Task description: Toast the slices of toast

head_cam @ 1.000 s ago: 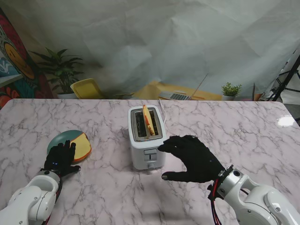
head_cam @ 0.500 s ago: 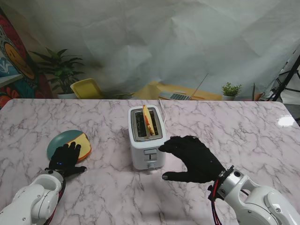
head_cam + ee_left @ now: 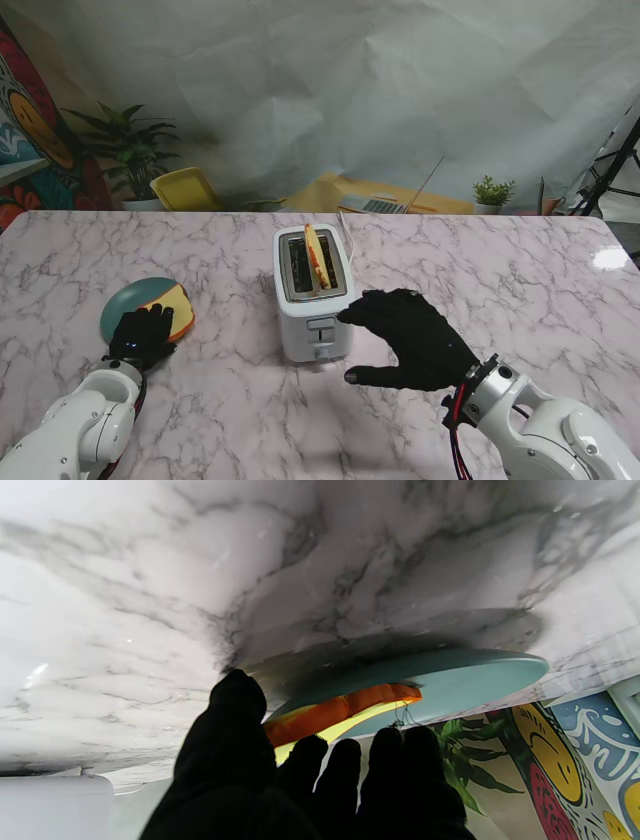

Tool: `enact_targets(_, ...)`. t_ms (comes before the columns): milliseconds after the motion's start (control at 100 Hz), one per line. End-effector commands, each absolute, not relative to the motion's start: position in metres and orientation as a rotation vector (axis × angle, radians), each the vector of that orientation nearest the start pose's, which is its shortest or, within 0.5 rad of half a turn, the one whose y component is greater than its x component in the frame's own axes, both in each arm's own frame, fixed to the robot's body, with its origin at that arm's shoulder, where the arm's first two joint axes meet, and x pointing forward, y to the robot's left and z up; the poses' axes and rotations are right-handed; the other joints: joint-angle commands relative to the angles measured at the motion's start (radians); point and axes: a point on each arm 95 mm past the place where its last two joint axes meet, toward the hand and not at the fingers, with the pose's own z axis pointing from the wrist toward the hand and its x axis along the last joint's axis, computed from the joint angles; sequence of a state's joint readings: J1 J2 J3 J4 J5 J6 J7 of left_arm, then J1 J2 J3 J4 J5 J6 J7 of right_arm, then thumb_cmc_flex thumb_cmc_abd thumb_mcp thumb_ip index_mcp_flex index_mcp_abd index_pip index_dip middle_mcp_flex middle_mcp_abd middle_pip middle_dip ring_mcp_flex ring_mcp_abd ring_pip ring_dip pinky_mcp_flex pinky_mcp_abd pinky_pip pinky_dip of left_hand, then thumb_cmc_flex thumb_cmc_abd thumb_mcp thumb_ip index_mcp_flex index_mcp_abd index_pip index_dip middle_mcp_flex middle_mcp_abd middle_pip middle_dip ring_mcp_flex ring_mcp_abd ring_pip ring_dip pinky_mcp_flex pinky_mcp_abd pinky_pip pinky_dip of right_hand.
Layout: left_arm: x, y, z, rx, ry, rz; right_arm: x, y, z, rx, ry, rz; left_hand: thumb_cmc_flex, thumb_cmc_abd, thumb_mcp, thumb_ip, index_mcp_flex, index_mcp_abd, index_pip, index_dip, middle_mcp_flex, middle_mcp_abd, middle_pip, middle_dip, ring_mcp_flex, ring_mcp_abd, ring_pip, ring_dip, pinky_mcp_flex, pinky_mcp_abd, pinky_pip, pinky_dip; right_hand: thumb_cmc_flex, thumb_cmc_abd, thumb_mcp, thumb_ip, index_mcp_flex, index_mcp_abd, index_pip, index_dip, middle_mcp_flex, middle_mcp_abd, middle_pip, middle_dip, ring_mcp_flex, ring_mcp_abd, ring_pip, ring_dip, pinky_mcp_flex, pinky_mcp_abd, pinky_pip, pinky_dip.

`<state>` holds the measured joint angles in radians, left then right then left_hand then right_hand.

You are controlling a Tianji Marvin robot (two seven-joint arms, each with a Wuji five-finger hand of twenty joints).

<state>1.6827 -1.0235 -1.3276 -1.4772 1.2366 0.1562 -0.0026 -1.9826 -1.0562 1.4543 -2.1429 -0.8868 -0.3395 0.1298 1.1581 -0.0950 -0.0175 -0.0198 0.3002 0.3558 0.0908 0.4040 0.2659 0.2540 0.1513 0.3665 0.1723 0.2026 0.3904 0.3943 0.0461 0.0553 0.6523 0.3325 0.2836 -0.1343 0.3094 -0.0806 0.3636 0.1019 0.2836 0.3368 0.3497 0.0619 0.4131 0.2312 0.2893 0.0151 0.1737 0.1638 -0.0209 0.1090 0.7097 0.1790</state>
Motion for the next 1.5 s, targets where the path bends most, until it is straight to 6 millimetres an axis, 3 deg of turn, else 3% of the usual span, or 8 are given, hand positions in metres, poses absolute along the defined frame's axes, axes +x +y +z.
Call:
enact_targets(0, 0.371, 0.105, -0.393, -1.232, 1.557, -0.900, 0.283, 0.026, -0.238, 1.017, 1.670, 1.868, 0.086, 0.015, -0.016, 0.001, 0.039, -0.022, 0.025, 0.011, 0.001, -0.014, 0.057, 0.012, 0.033, 0.017, 0.027, 0.012, 0.005, -0.047, 0.030, 0.017, 0.018, 0.040, -0.024, 0.009, 0.024, -0.029, 0.015, -0.023, 0.008, -0.015, -0.017, 0.005, 0.017, -0.020, -0.039, -0.023, 0.001, -0.024, -0.024, -0.017)
enact_targets(80, 0.371, 0.104, -0.394, -1.239, 1.555, -0.907, 0.282, 0.025, -0.238, 1.014, 1.670, 1.862, 0.132, 0.085, 0.013, 0.008, 0.062, -0.042, 0.046, 0.011, 0.010, -0.029, 0.104, -0.004, 0.055, 0.010, 0.034, 0.015, 0.020, -0.055, 0.040, 0.021, 0.020, 0.042, -0.026, 0.009, 0.025, -0.027, 0.016, -0.024, 0.010, -0.014, -0.016, 0.005, 0.018, -0.020, -0.039, -0.023, 0.002, -0.023, -0.025, -0.017)
enact_targets(270, 0.373, 0.103, -0.395, -1.246, 1.525, -0.932, 0.282, 0.024, -0.238, 1.016, 1.664, 1.861, 0.133, 0.064, 0.164, -0.018, 0.098, -0.097, 0.158, 0.112, 0.083, -0.056, 0.168, -0.013, 0.131, -0.006, 0.059, 0.024, 0.071, -0.063, 0.075, 0.036, 0.026, 0.043, -0.032, 0.010, 0.027, -0.028, 0.017, -0.025, 0.014, -0.014, -0.015, 0.006, 0.021, -0.020, -0.039, -0.023, 0.005, -0.023, -0.026, -0.015)
enact_targets(350, 0.374, 0.103, -0.393, -1.239, 1.495, -0.955, 0.283, 0.025, -0.238, 1.016, 1.665, 1.861, 0.133, 0.078, 0.184, -0.028, 0.113, -0.129, 0.272, 0.140, 0.172, -0.069, 0.178, 0.065, 0.197, -0.014, 0.083, 0.039, 0.111, -0.066, 0.121, 0.056, 0.028, 0.044, -0.034, 0.010, 0.027, -0.029, 0.017, -0.026, 0.013, -0.012, -0.015, 0.006, 0.021, -0.021, -0.039, -0.023, 0.006, -0.023, -0.026, -0.015)
enact_targets(480, 0.376, 0.104, -0.385, -1.205, 1.430, -1.001, 0.283, 0.025, -0.238, 1.013, 1.665, 1.863, 0.133, 0.084, 0.206, -0.035, 0.142, -0.178, 0.544, 0.091, 0.331, -0.092, 0.162, 0.136, 0.303, -0.012, 0.130, 0.072, 0.175, -0.046, 0.205, 0.090, 0.031, 0.044, -0.038, 0.010, 0.026, -0.027, 0.018, -0.027, 0.011, -0.011, -0.016, 0.006, 0.022, -0.020, -0.039, -0.023, 0.006, -0.023, -0.027, -0.014)
enact_targets(660, 0.376, 0.104, -0.363, -1.138, 1.354, -1.039, 0.283, 0.026, -0.238, 1.020, 1.669, 1.861, 0.133, 0.070, 0.187, -0.037, 0.175, -0.196, 0.678, 0.034, 0.405, -0.090, 0.210, 0.142, 0.374, 0.003, 0.178, 0.104, 0.222, -0.019, 0.282, 0.121, 0.035, 0.044, -0.041, 0.011, 0.025, -0.025, 0.017, -0.029, 0.010, -0.009, -0.015, 0.007, 0.022, -0.020, -0.039, -0.023, 0.006, -0.023, -0.027, -0.013)
enact_targets(1120, 0.385, 0.104, -0.296, -1.026, 1.166, -1.078, 0.282, 0.025, -0.237, 1.007, 1.681, 1.845, 0.133, 0.037, 0.124, -0.035, 0.287, -0.269, 0.769, 0.014, 0.479, -0.072, 0.401, 0.254, 0.488, 0.034, 0.389, 0.310, 0.339, 0.014, 0.505, 0.242, 0.056, 0.034, -0.044, 0.013, 0.024, -0.025, 0.018, -0.031, 0.009, -0.010, -0.013, 0.008, 0.023, -0.020, -0.039, -0.023, 0.007, -0.023, -0.028, -0.012)
enact_targets(1490, 0.404, 0.100, -0.245, -1.018, 0.965, -1.278, 0.281, 0.024, -0.237, 0.992, 1.689, 1.848, 0.133, -0.007, 0.196, -0.048, 0.344, -0.353, 0.844, 0.097, 0.543, -0.125, 0.411, 0.256, 0.534, 0.016, 0.353, 0.324, 0.361, 0.035, 0.482, 0.256, 0.062, 0.032, -0.047, 0.015, 0.023, -0.025, 0.021, -0.031, 0.006, -0.006, -0.011, 0.009, 0.025, -0.020, -0.039, -0.023, 0.010, -0.024, -0.028, -0.012)
